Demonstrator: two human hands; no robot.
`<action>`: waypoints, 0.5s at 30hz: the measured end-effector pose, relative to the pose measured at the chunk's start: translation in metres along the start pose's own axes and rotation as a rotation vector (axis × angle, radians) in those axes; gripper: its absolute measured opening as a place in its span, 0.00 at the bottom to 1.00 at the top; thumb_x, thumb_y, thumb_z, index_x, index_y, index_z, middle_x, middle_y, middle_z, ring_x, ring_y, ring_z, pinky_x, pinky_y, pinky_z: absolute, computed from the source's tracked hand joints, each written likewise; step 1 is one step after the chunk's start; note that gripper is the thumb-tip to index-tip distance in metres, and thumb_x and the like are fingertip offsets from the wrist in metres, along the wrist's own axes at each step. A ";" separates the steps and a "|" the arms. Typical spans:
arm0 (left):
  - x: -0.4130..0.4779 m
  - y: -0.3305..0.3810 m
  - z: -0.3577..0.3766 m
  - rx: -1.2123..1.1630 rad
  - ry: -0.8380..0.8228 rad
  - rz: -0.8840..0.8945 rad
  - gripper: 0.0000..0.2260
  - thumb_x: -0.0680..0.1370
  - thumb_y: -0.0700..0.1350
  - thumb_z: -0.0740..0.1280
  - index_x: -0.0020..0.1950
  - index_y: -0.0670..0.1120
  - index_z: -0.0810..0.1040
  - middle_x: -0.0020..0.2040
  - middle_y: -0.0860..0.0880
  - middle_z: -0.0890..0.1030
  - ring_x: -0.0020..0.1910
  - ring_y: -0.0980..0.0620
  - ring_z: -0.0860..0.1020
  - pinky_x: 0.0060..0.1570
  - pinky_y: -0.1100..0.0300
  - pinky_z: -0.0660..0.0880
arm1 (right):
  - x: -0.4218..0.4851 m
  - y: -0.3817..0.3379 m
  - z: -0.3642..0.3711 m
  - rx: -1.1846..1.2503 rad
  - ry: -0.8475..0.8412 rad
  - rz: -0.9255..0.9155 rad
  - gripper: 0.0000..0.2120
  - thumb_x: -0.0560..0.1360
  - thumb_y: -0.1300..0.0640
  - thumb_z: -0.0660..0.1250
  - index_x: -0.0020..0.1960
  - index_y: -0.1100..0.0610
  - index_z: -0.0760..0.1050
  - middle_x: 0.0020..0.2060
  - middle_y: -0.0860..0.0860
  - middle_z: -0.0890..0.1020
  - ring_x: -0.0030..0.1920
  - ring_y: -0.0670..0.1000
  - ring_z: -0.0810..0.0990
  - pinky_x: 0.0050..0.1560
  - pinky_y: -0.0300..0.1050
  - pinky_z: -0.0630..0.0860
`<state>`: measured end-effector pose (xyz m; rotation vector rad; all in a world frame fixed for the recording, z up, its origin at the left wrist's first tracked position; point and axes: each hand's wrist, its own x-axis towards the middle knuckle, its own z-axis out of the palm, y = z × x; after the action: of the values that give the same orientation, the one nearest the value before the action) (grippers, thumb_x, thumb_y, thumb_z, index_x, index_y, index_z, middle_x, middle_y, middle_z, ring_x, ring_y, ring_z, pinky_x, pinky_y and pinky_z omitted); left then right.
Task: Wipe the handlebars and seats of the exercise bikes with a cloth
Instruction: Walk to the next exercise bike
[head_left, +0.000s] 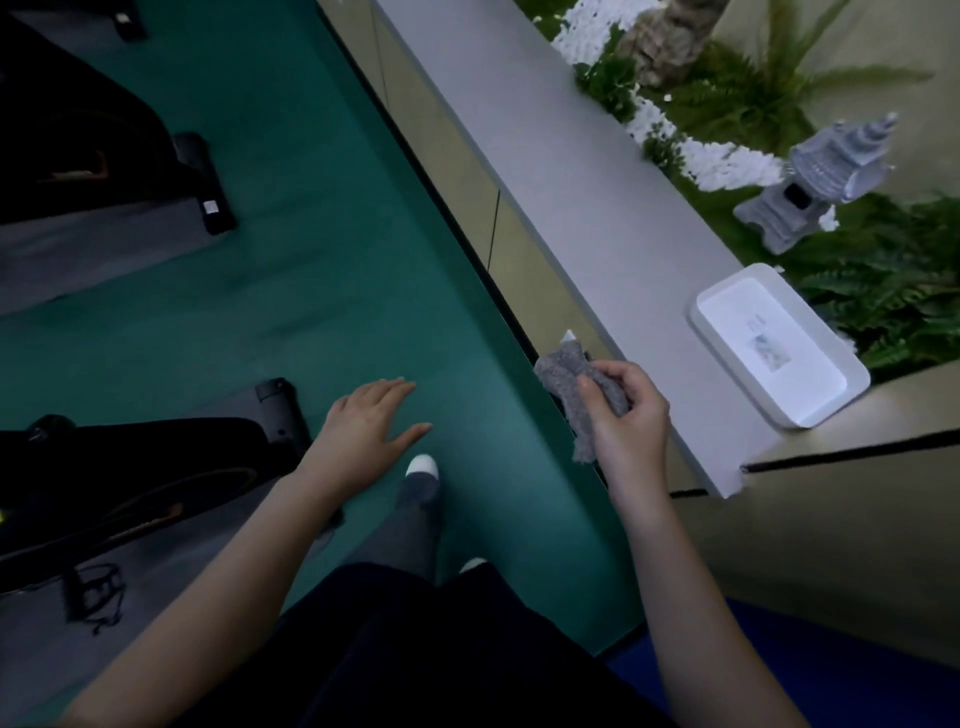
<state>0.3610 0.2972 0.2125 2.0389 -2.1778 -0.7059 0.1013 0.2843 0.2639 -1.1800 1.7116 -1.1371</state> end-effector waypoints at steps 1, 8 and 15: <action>0.010 -0.002 -0.002 -0.005 -0.001 -0.002 0.28 0.78 0.60 0.60 0.74 0.49 0.64 0.74 0.51 0.66 0.73 0.50 0.62 0.70 0.51 0.57 | 0.012 -0.004 0.007 -0.003 -0.008 -0.014 0.04 0.75 0.62 0.68 0.49 0.54 0.78 0.45 0.44 0.81 0.47 0.38 0.79 0.47 0.31 0.75; 0.103 -0.027 -0.021 -0.008 -0.016 -0.030 0.28 0.78 0.61 0.59 0.75 0.50 0.62 0.74 0.50 0.65 0.74 0.51 0.60 0.70 0.53 0.55 | 0.093 -0.038 0.065 -0.037 -0.028 -0.086 0.04 0.75 0.62 0.69 0.49 0.56 0.78 0.43 0.43 0.81 0.44 0.33 0.77 0.44 0.25 0.71; 0.187 -0.063 -0.062 -0.015 -0.001 -0.055 0.27 0.78 0.60 0.58 0.74 0.49 0.63 0.73 0.50 0.66 0.74 0.51 0.59 0.70 0.53 0.54 | 0.165 -0.069 0.121 -0.066 -0.054 -0.088 0.05 0.75 0.63 0.69 0.49 0.55 0.78 0.44 0.43 0.80 0.44 0.32 0.77 0.47 0.25 0.72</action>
<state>0.4199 0.0998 0.1969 2.0987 -2.1180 -0.7264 0.1839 0.0846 0.2749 -1.3263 1.6819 -1.0988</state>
